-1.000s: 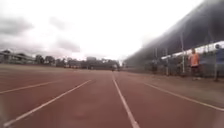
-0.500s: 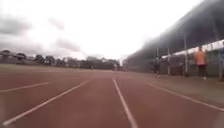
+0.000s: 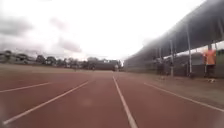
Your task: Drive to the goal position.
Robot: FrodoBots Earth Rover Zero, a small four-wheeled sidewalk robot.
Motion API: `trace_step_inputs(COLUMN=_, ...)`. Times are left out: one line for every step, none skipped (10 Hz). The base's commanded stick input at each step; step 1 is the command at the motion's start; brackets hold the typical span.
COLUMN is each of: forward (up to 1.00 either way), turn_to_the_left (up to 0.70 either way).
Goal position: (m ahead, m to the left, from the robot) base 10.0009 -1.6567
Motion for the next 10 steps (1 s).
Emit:
trace_step_inputs(forward=0.85, turn_to_the_left=0.00)
trace_step_inputs(forward=0.85, turn_to_the_left=0.00)
trace_step_inputs(forward=0.85, turn_to_the_left=0.00)
trace_step_inputs(forward=0.85, turn_to_the_left=0.00)
trace_step_inputs(forward=0.85, turn_to_the_left=0.00)
trace_step_inputs(forward=0.85, turn_to_the_left=0.00)
trace_step_inputs(forward=0.85, turn_to_the_left=0.00)
trace_step_inputs(forward=0.85, turn_to_the_left=0.00)
trace_step_inputs(forward=0.85, turn_to_the_left=-0.07)
trace_step_inputs(forward=0.85, turn_to_the_left=-0.24)
